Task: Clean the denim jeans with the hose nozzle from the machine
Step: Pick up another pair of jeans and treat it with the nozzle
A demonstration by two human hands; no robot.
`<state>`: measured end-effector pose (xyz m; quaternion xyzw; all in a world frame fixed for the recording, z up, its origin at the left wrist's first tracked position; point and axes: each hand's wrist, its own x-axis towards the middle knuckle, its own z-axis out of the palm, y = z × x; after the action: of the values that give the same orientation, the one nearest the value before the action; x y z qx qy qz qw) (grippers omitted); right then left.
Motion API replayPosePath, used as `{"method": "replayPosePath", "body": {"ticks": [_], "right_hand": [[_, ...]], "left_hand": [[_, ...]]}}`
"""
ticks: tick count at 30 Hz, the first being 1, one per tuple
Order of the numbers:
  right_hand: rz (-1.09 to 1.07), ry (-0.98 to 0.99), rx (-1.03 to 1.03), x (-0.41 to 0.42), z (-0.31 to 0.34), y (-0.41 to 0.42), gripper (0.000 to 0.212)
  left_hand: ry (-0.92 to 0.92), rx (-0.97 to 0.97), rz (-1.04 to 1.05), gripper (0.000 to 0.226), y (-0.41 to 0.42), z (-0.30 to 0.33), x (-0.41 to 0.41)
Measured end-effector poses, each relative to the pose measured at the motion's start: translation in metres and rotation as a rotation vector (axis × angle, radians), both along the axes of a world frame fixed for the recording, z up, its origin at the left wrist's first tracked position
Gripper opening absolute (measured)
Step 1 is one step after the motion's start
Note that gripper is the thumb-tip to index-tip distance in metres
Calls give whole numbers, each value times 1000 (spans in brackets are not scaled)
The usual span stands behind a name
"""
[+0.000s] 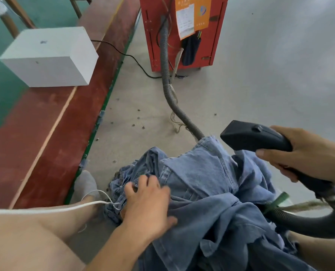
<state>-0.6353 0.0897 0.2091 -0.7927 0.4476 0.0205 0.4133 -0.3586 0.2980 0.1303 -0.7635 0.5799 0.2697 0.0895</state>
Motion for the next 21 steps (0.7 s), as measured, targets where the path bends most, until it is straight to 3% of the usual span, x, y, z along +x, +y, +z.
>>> {"method": "replayPosePath", "body": {"ticks": [2, 3, 4, 6, 7, 8, 9, 11, 13, 14, 17, 20, 21], "right_hand": [[-3, 13, -20, 3, -4, -2, 35], [-10, 10, -35, 4, -5, -3, 34], [-19, 4, -49, 6, -6, -4, 31], [-29, -6, -59, 11, -6, -5, 21], [-34, -8, -52, 13, -6, -4, 16], [-36, -7, -47, 14, -6, -4, 13], [-37, -2, -41, 14, -7, -4, 12], [-52, 2, -38, 10, -10, -7, 12], [-84, -13, -33, 3, -11, -11, 12], [-105, -22, -32, -1, -11, -12, 13], [-201, -74, -2, -12, -8, -16, 25], [-259, -112, 45, -22, -7, -17, 33], [-261, -116, 56, -24, -7, -17, 33]], "left_hand": [[331, -221, 246, 38, -17, 1, 1], [501, -250, 425, 47, -30, -1, 0], [550, -221, 550, 68, -41, -6, 0], [396, -37, 493, 114, -56, -19, -2], [282, 79, 454, 117, -65, -26, -5], [199, 141, 418, 103, -76, -30, -9], [166, 84, 373, 77, -85, -37, -12], [262, -263, 358, 39, -87, -45, -21], [485, -683, 334, 36, -77, -40, -44], [633, -805, 256, 39, -70, -34, -56], [922, -792, -53, 36, -42, -19, -85], [827, -689, -118, 7, -29, -19, -92], [731, -697, -86, 17, -29, -18, -94]]}}
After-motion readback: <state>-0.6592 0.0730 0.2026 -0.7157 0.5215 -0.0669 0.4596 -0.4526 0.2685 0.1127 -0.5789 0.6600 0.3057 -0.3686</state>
